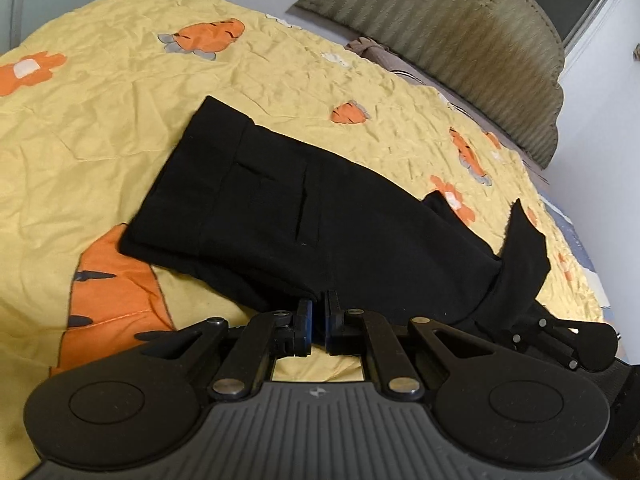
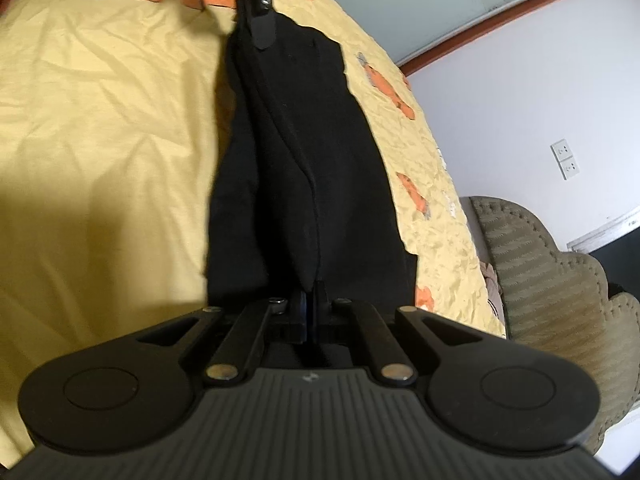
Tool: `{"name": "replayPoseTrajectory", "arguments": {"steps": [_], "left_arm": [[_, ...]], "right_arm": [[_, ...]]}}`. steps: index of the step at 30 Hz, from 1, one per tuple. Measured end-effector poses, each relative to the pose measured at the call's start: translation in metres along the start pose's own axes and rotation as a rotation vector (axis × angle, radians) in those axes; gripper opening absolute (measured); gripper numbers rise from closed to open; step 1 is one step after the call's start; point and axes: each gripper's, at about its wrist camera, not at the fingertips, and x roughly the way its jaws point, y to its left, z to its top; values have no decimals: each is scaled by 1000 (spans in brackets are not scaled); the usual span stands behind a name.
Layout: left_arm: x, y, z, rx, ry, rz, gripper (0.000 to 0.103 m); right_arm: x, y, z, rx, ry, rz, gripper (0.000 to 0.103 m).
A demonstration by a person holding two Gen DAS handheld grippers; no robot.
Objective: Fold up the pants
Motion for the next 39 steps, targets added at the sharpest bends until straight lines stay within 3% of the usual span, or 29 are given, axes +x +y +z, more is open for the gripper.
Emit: {"name": "replayPoseTrajectory", "arguments": {"steps": [9, 13, 16, 18, 23, 25, 27, 30, 32, 34, 36, 38, 39], "left_arm": [[-7, 3, -1, 12, 56, -5, 8], [-22, -6, 4, 71, 46, 27, 8], [-30, -16, 7, 147, -6, 105, 9], [-32, -16, 10, 155, -22, 143, 9], [-33, -17, 22, 152, -65, 162, 9], [-28, -25, 27, 169, -73, 139, 9], [-18, -38, 31, 194, -69, 103, 9], [4, -63, 36, 246, -50, 52, 9], [24, -83, 36, 269, -12, 26, 10], [42, -98, 33, 292, 34, -20, 12], [61, -114, 28, 311, 88, -43, 12], [76, -129, 21, 339, 124, -63, 13], [83, -137, 16, 354, 140, -69, 13]], "right_arm": [[-14, 19, 3, -13, 29, 22, 11], [-44, -20, 2, 210, -62, 73, 13], [-51, -45, 6, 371, -151, 39, 13], [-40, -50, 13, 411, -165, 16, 13], [3, -38, 24, 428, -54, 51, 13], [7, -23, 27, 360, -6, 88, 13], [1, -16, 27, 351, -6, 66, 13], [-7, -28, 19, 499, -40, 44, 27], [-2, -27, 15, 533, -8, 98, 27], [-3, -20, 9, 517, 7, 80, 27], [-17, -29, -4, 611, -20, 71, 34], [-35, -46, -32, 781, -55, 27, 72], [-44, -55, -49, 865, -59, -20, 79]]}}
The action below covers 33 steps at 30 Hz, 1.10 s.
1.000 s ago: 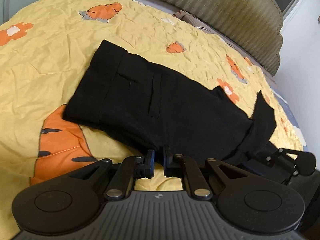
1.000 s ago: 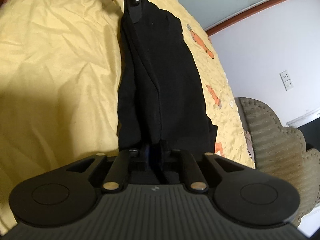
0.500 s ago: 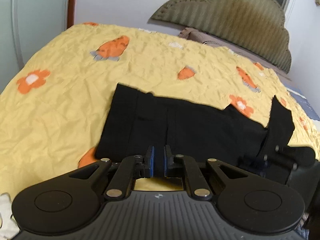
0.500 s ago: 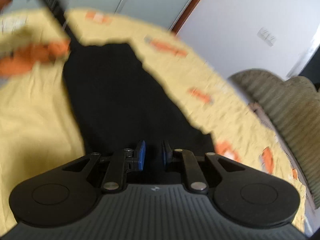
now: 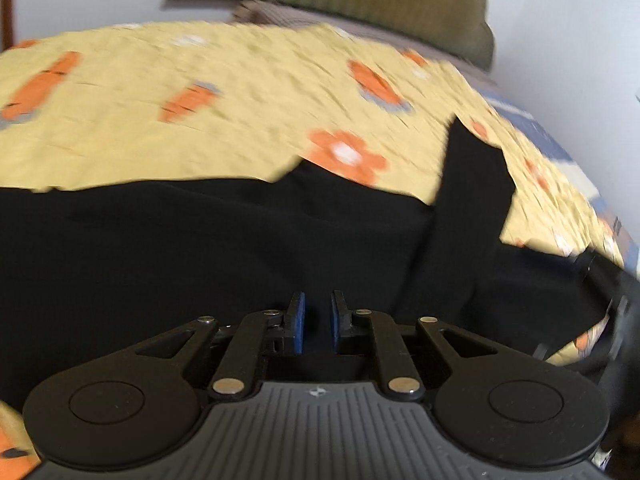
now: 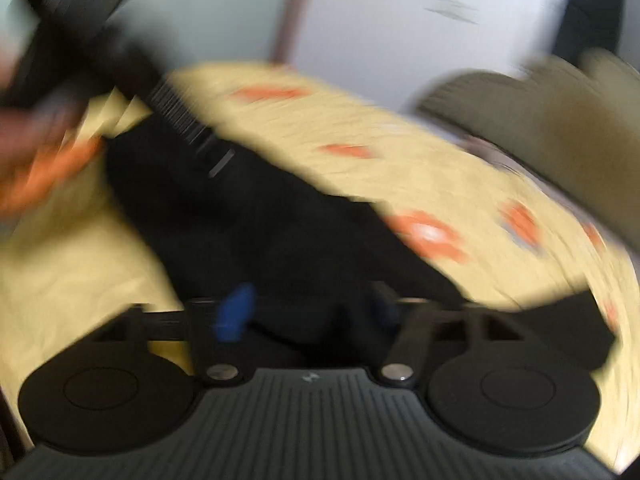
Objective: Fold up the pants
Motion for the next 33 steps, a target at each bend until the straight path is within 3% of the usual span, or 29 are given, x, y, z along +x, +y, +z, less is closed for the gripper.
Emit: {"name": "replayPoseTrajectory", "arguments": {"steps": [5, 8, 10, 12, 16, 21, 24, 26, 29, 33], "left_arm": [[27, -35, -3, 55, 45, -50, 13], [33, -54, -2, 113, 41, -69, 13], [38, -64, 1, 149, 36, -63, 14], [44, -70, 5, 168, 34, -69, 14], [57, -76, 14, 195, 59, -101, 14], [68, -93, 23, 251, 77, -143, 14], [76, -106, 25, 289, 81, -177, 14], [80, -111, 25, 297, 86, -183, 14], [82, -113, 26, 304, 62, -162, 14], [77, -103, 31, 274, 24, -133, 14]], "right_arm": [[-19, -102, -27, 326, 45, -231, 93], [-22, -152, -37, 433, 84, -382, 103], [-18, -183, -38, 484, 77, -410, 103], [-8, -208, -34, 517, 52, -367, 103], [22, -243, -19, 505, 53, -349, 99], [63, -238, 6, 271, 83, -286, 99], [90, -236, 17, 59, 148, -391, 99], [109, -248, 21, -4, 194, -461, 99], [134, -281, 24, 47, 254, -474, 86], [163, -339, 27, 231, 267, -429, 75]]}}
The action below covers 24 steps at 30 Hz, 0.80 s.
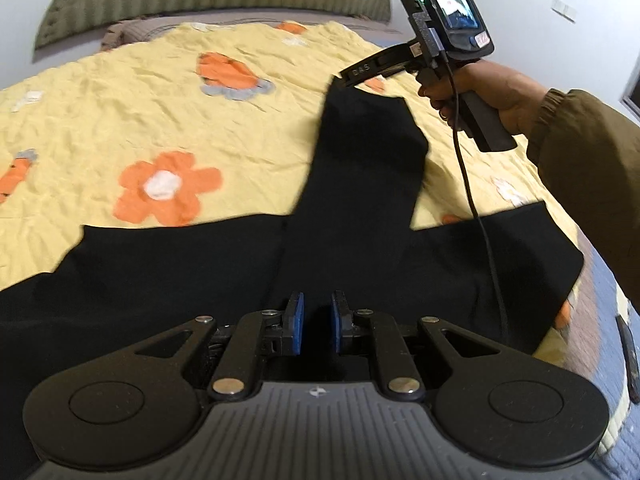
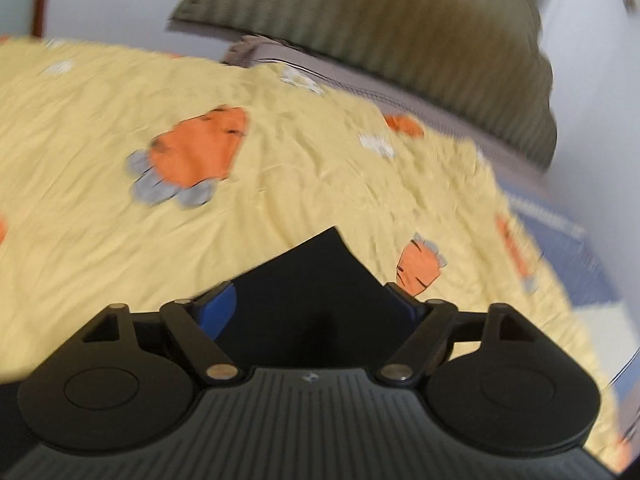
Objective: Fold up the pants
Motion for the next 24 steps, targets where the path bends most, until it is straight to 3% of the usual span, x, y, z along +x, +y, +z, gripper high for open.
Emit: {"name": "replayPoseTrajectory", "arguments": {"steps": [3, 4, 8, 12, 13, 14, 15, 16, 24], "left_arm": [[0, 11, 2, -38, 5, -11, 22], [1, 13, 2, -49, 6, -15, 30], [-1, 15, 2, -51, -17, -12, 47], [2, 15, 2, -46, -20, -14, 48], [2, 15, 1, -45, -19, -16, 48], [3, 15, 1, -47, -16, -17, 48], [3, 16, 1, -50, -12, -16, 48], [4, 16, 1, -54, -10, -17, 48], [6, 11, -2, -33, -6, -19, 48]], "right_arm": [[29, -23, 12, 112, 28, 39, 70], [39, -29, 16, 144, 37, 56, 67], [72, -28, 25, 133, 67, 62, 59], [94, -16, 28, 57, 107, 20, 54], [97, -16, 27, 56, 117, 22, 48], [99, -18, 25, 67, 121, 38, 34], [98, -20, 24, 87, 117, 57, 26], [97, -22, 24, 104, 118, 65, 9], [42, -49, 16, 204, 0, 75, 5]]}}
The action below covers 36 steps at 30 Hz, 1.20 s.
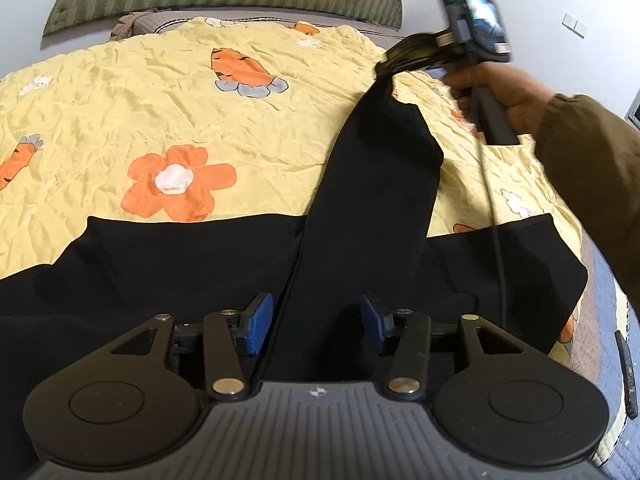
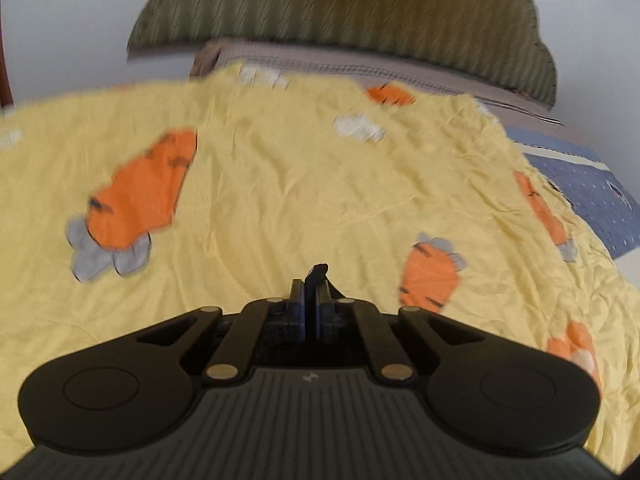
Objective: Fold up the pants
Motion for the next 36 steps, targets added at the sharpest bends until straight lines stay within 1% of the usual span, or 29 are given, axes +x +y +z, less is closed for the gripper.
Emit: {"name": "replayPoseTrajectory", "arguments": {"steps": [6, 9, 12, 15, 19, 20, 21, 22, 23, 27, 30, 36], "left_arm": [[3, -1, 0, 5, 5, -1, 48], [4, -7, 1, 36, -10, 23, 48], [4, -14, 5, 69, -33, 43, 48], [5, -25, 9, 130, -67, 54, 48], [10, -45, 10, 229, -70, 63, 47], [10, -50, 9, 255, -77, 68, 39], [9, -55, 8, 278, -81, 74, 33], [9, -61, 6, 303, -81, 78, 22], [8, -65, 5, 318, -83, 75, 16], [3, -75, 1, 334, -91, 64, 14], [0, -78, 0, 334, -93, 60, 13], [-15, -82, -8, 343, -109, 11, 11]], "right_arm": [[-75, -39, -12, 129, -113, 14, 5], [-116, -63, -23, 214, -176, 33, 5], [-155, -80, -35, 258, -237, 25, 5], [-188, -92, -48, 277, -282, 7, 5], [-219, -111, -67, 316, -315, -7, 5], [-224, -116, -72, 329, -316, -5, 5], [-229, -122, -78, 345, -316, -4, 5], [-233, -127, -84, 362, -315, -7, 5], [-236, -131, -90, 376, -314, -9, 5], [-248, -148, -115, 443, -315, -2, 5], [-258, -156, -135, 471, -320, -10, 5], [-280, -168, -175, 546, -339, -2, 5]]}}
